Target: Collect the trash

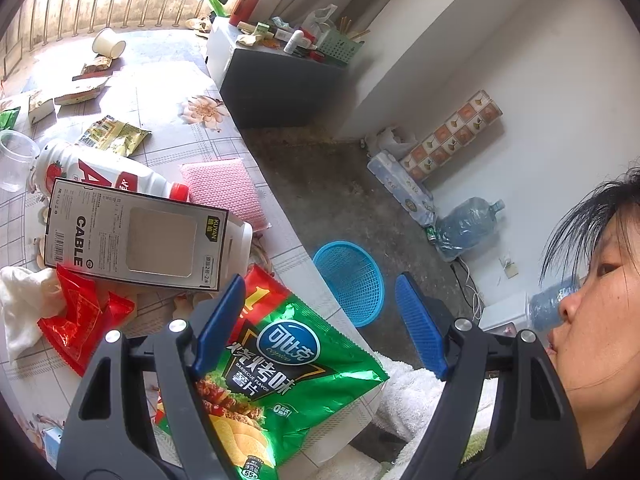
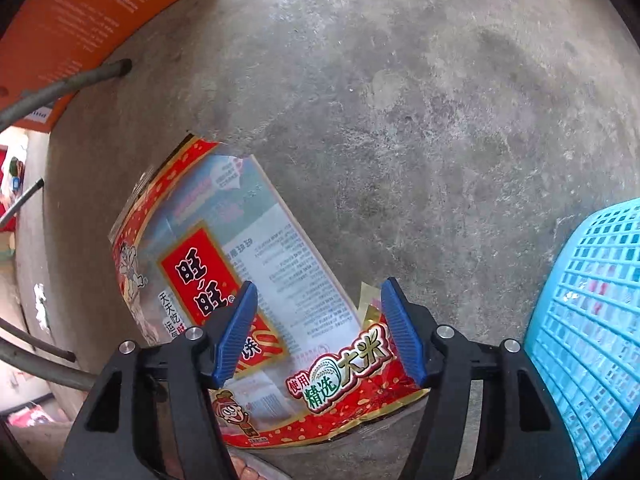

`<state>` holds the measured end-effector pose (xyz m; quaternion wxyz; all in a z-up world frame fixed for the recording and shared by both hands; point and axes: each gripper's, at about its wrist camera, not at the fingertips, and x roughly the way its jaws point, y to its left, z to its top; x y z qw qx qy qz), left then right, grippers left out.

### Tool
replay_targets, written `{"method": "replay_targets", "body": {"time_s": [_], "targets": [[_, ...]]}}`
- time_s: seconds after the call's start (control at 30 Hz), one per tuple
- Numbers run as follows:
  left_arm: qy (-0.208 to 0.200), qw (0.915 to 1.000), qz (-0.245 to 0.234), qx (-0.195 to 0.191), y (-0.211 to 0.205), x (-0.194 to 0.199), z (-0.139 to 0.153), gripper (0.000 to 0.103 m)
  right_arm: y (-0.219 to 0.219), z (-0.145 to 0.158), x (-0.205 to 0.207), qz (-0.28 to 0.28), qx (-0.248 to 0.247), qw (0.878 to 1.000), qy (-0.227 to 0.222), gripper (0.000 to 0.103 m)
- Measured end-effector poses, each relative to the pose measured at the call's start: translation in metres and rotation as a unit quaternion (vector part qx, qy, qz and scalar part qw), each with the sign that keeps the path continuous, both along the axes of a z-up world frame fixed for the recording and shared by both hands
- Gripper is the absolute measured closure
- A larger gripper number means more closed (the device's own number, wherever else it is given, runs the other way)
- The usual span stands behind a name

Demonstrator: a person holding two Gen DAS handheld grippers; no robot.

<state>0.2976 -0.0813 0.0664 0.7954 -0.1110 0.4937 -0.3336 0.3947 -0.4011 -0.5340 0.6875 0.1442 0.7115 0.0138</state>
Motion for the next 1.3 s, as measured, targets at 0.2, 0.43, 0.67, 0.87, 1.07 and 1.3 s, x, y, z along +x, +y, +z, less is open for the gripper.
{"method": "replay_targets", "body": {"time_s": [0.2, 0.43, 0.67, 0.87, 1.07, 1.3], "targets": [[0.008, 0.9999, 0.006, 0.001, 0.004, 0.006, -0.007, 0.03, 0.016, -0.006, 0.008, 0.033, 0.01, 0.999, 0.008, 0.024], [0.01, 0.9999, 0.013, -0.005, 0.009, 0.008, -0.008, 0.03, 0.055, 0.001, -0.005, 0.119, -0.116, 0.986, 0.005, 0.073], [0.003, 0.9998, 0.014, -0.014, 0.015, 0.002, -0.003, 0.03, 0.081, 0.0, -0.015, 0.109, -0.138, 0.984, 0.01, 0.102], [-0.005, 0.9997, 0.017, -0.019, 0.02, -0.004, 0.002, 0.03, 0.08, 0.013, -0.026, 0.065, -0.122, 0.99, -0.009, 0.103], [-0.003, 0.9995, 0.019, -0.027, 0.023, -0.005, 0.0, 0.03, 0.051, 0.046, -0.065, -0.028, -0.047, 0.997, -0.045, 0.102], [0.005, 0.9994, 0.021, -0.029, 0.021, -0.005, -0.006, 0.03, 0.023, 0.016, -0.16, -0.193, 0.108, 0.974, -0.046, 0.054]]}}
